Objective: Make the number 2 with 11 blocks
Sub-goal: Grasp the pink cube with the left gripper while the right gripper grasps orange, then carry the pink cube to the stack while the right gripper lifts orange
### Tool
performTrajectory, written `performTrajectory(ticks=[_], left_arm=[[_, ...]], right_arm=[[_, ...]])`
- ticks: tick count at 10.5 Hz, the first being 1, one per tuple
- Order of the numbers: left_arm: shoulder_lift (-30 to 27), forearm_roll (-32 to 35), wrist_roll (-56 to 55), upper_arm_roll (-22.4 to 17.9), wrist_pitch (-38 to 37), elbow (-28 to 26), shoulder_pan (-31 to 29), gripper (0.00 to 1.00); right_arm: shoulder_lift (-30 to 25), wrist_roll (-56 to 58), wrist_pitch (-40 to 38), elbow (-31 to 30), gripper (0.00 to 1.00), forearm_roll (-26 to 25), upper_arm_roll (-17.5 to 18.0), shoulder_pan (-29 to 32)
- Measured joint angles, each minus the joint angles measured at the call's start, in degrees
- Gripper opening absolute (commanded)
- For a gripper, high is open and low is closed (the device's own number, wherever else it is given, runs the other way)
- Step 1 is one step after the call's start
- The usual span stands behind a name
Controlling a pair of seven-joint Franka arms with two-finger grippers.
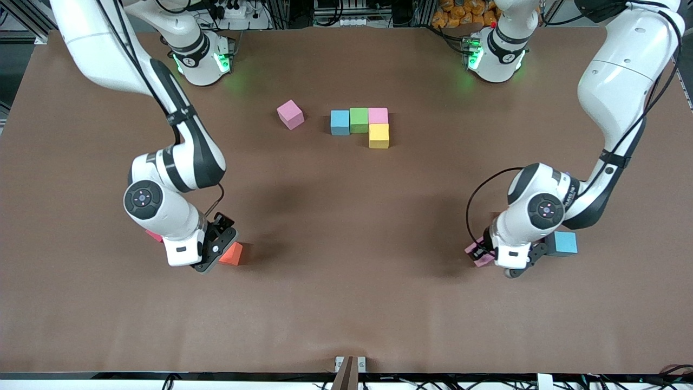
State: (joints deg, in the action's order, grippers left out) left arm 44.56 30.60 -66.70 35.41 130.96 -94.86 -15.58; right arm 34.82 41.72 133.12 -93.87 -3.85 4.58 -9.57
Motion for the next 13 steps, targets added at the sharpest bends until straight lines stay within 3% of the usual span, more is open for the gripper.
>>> performTrajectory(ticks=[3,5,9,13], left_arm=[[-0.50,0.00,0.18,1.04,-5.03,1.37,7.88,0.48],[-1.07,0.00,0.06,2.73,-7.00,1.88,12.13,0.47],[-1.56,0.00,-0.03,5.45,-11.79,1.74,17.73,0.47],[-6.23,0.00,-0.24,8.79,-11.36,-4.83,16.19,0.48]], right_arm=[[3.37,9.00,2.85,-0.07,1.00,0.01,-0.02,2.31],[4.15,12.50,3.27,-0.04,1.00,0.58,0.09,2.90],[4.15,23.10,0.56,0.58,1.00,9.55,0.34,2.89],[4.35,26.25,-0.29,0.63,1.00,10.35,0.87,2.88]])
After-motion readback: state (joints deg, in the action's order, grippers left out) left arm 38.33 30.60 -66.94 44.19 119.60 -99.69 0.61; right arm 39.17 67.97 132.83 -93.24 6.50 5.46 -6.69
